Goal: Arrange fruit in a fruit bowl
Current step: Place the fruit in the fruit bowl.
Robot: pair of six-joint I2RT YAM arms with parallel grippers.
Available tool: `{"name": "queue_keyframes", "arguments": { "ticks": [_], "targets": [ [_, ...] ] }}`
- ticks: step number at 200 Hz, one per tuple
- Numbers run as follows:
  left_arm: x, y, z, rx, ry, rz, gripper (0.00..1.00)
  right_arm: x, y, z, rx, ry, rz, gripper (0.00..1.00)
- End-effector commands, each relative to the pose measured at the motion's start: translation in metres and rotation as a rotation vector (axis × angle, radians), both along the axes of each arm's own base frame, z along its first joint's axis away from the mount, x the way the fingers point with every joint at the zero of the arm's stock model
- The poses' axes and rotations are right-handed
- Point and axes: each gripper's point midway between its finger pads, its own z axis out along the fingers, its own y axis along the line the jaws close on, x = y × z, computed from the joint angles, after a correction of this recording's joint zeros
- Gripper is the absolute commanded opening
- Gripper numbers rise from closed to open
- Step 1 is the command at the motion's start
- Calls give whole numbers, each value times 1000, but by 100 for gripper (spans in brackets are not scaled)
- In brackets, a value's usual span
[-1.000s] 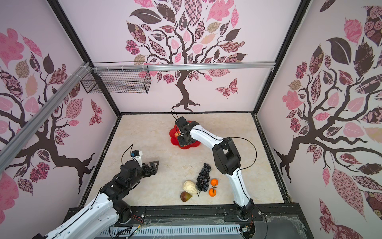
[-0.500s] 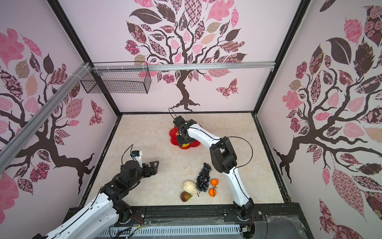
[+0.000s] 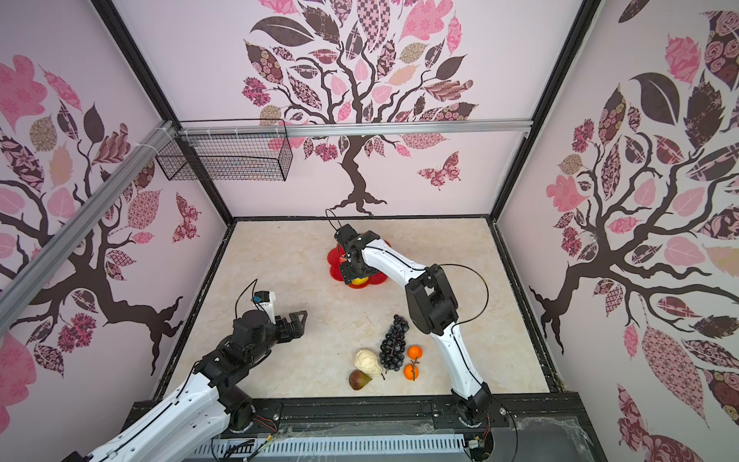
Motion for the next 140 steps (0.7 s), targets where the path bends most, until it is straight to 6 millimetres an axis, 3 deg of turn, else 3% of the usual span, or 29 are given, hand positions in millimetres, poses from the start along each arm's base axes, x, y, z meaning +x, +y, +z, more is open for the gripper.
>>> {"name": "queue_keyframes", "arguments": {
  "ticks": [1,93,140],
  "targets": [
    [4,1,10,-3,-24,9,97,2,2,12,-3,-30,-1,81],
    [4,0,8,0,-18,8,97,2,-3,27,0,-69,-7,87],
    [5,-1,6,4,-13,3,98,-3,-8,45,11,-89,-11,89]
  ]
}}
